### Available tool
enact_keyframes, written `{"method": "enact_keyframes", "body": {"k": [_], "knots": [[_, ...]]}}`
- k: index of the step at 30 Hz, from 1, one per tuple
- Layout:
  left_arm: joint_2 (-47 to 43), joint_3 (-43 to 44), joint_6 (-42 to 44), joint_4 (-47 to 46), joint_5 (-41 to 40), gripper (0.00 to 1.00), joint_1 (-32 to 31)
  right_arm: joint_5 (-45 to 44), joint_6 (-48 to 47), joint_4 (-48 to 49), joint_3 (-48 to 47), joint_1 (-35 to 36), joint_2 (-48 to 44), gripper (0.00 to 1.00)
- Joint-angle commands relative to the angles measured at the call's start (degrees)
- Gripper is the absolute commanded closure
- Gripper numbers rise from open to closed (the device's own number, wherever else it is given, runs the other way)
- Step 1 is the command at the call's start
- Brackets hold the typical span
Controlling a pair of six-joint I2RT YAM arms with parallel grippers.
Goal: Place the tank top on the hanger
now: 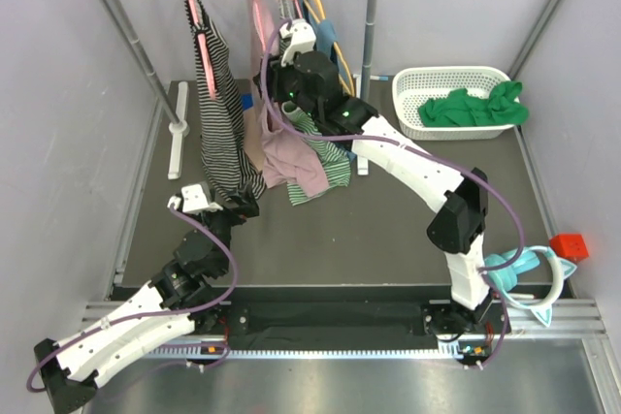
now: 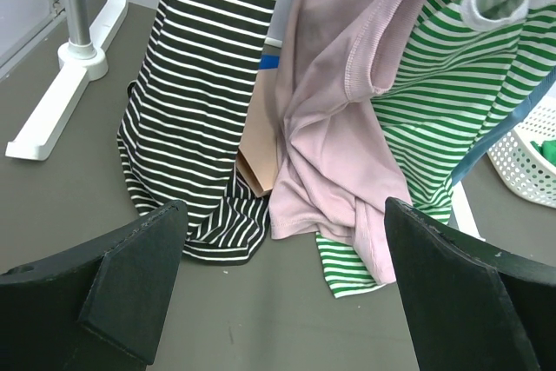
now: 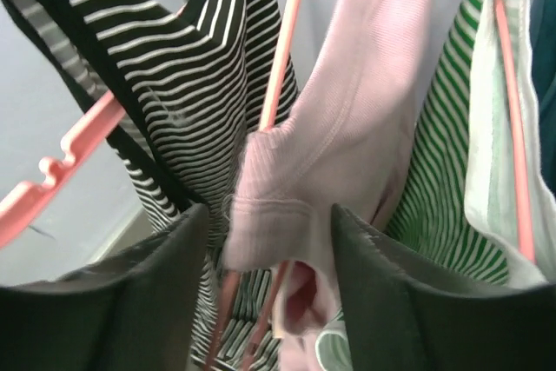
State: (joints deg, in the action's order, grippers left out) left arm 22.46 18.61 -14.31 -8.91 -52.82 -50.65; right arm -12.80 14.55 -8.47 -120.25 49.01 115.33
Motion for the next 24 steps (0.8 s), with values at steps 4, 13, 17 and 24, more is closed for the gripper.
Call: {"method": "enact_keyframes", "body": {"k": [4, 13, 17, 24], "knots": [[-0.57, -0.24, -0.55, -0.41, -0.97, 0.01, 0.03, 0.85, -2.85, 3.99, 0.89, 0.91, -7.05, 0.18], [-0.57, -0.24, -0.55, -0.32, -0.97, 0.01, 0.03, 0.67, -6.63, 5.92, 4.22, 3.62, -11.17, 0.00], [-0.57, -0.24, -0.37, -0.15, -0.80, 0.01, 0.03, -1.35, -12.34, 9.77, 10.55, 6.79, -15.56, 0.00], [-0.75, -0.15, -0.37, 0.03, -0.97, 0.01, 0.03, -2.49, -24.98, 17.33, 24.78, 13.03, -26.01, 0.00]]}}
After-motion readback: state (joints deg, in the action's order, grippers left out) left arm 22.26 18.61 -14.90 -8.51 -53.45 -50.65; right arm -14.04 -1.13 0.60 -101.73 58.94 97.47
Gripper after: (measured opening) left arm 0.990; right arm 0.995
